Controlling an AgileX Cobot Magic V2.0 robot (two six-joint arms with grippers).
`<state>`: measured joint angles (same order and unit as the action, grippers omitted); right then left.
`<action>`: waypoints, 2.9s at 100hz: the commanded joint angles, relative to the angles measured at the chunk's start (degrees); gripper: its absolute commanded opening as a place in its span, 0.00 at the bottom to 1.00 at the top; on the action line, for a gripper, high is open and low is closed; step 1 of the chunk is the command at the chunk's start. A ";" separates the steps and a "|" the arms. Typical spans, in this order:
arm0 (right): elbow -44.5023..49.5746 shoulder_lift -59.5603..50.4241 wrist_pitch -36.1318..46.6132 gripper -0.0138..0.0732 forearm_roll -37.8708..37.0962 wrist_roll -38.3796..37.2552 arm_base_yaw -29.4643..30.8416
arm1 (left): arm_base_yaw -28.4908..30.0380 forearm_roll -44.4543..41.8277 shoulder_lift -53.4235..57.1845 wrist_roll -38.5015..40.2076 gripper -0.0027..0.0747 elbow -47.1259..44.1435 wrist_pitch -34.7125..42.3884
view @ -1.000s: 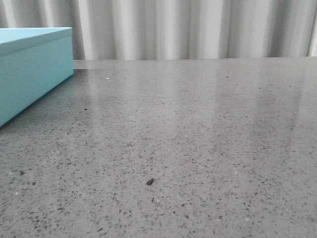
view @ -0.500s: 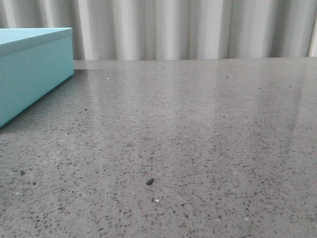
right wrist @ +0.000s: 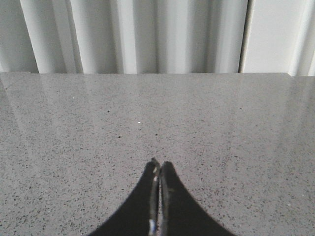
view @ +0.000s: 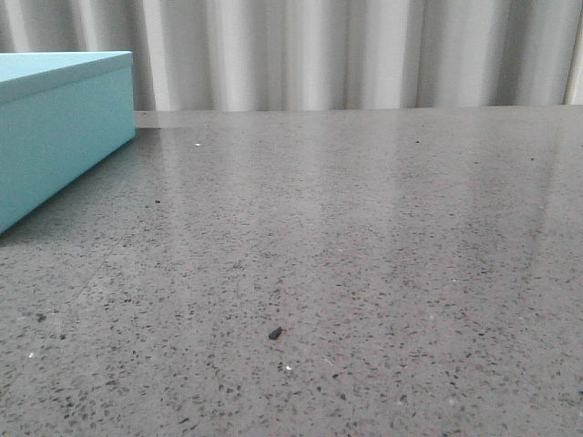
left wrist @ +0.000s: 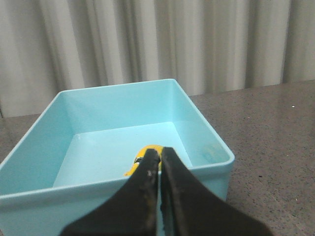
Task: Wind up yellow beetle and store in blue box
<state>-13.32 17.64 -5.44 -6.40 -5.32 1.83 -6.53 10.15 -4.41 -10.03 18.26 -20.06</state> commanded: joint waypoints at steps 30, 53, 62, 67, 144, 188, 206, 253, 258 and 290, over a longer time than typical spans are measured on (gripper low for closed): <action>-0.18 0.46 6.95 0.09 0.09 0.43 -0.18 | 0.01 1.18 0.14 0.52 0.01 0.43 5.50; -0.18 0.46 6.44 0.09 0.09 0.43 -0.18 | 0.01 1.18 0.14 0.52 0.01 0.43 5.50; -0.18 0.46 6.44 0.09 0.09 0.43 -0.18 | 0.01 1.18 0.14 0.52 0.01 0.43 5.50; -0.18 0.46 6.44 0.09 0.09 0.43 -0.18 | 0.01 1.18 0.14 0.52 0.01 0.43 5.50; -0.18 0.46 6.44 0.09 0.09 0.43 -0.18 | 0.01 1.18 0.14 0.52 0.01 -1.43 5.90; -0.18 0.46 6.44 0.09 0.09 0.43 -0.18 | 7.19 -1.91 6.53 5.35 0.01 -16.15 13.29; -0.18 0.46 6.44 0.09 0.09 0.43 -0.18 | 10.71 -6.72 6.42 12.99 0.01 -19.68 10.19; -0.18 0.46 6.44 0.09 0.09 0.43 -0.18 | 10.59 -8.86 6.42 16.53 0.01 -19.67 3.65; -0.18 0.46 6.44 0.09 0.09 0.43 -0.18 | 10.59 -8.86 6.42 16.53 0.01 -19.67 3.65; -0.18 0.46 6.44 0.09 0.09 0.43 -0.18 | 10.59 -8.86 6.42 16.53 0.01 -19.67 3.65</action>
<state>-11.95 17.64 -3.43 -6.40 -5.32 1.83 4.06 0.60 0.20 5.87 0.00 -18.96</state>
